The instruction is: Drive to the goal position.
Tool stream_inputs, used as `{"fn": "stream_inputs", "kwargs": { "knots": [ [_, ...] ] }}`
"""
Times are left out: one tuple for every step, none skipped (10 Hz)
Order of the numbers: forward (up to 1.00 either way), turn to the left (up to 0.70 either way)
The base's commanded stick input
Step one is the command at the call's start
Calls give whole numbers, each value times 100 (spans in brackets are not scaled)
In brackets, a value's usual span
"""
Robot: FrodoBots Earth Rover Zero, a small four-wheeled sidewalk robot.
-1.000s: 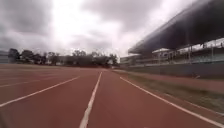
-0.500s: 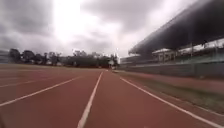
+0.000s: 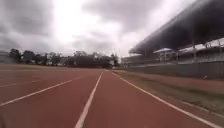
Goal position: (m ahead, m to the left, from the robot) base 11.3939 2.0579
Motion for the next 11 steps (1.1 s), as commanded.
{"fn": "stream_inputs", "kwargs": {
  "knots": [
    [70, 0],
    [70, 0],
    [70, 0],
    [70, 0],
    [70, 0],
    [70, 0],
    [70, 0],
    [70, 0],
    [70, 0],
    [70, 0],
    [70, 0]
  ]
}}
